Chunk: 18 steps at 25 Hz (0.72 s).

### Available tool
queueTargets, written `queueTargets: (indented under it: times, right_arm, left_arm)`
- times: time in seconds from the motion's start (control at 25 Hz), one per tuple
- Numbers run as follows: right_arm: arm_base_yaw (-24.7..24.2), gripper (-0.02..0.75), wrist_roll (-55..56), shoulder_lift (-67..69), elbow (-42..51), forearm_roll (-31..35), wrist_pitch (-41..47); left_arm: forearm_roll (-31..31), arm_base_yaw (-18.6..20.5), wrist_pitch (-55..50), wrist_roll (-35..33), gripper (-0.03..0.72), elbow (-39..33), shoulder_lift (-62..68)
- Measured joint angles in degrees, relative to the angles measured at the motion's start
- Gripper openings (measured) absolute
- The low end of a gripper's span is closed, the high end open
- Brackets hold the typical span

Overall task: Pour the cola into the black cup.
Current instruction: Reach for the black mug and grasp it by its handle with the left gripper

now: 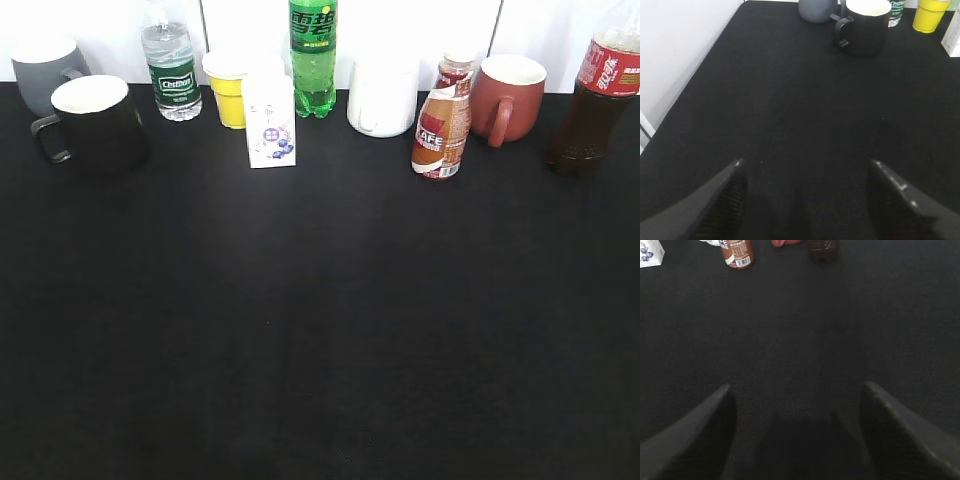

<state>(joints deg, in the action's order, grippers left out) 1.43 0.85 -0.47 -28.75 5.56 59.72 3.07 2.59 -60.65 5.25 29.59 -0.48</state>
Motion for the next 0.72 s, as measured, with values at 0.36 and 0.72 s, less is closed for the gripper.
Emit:
queueTargets:
  times: [0.36, 0.72]
  right_arm:
    - [0.0, 0.580, 0.0, 0.0, 0.0, 0.0, 0.0]
    - [0.0, 0.580, 0.0, 0.0, 0.0, 0.0, 0.0]
  left_arm:
    - [0.1, 0.0, 18.0, 0.0, 0.555, 2.1, 0.7]
    - [0.5, 0.0, 64.7, 0.0, 0.536, -0.6, 41.3]
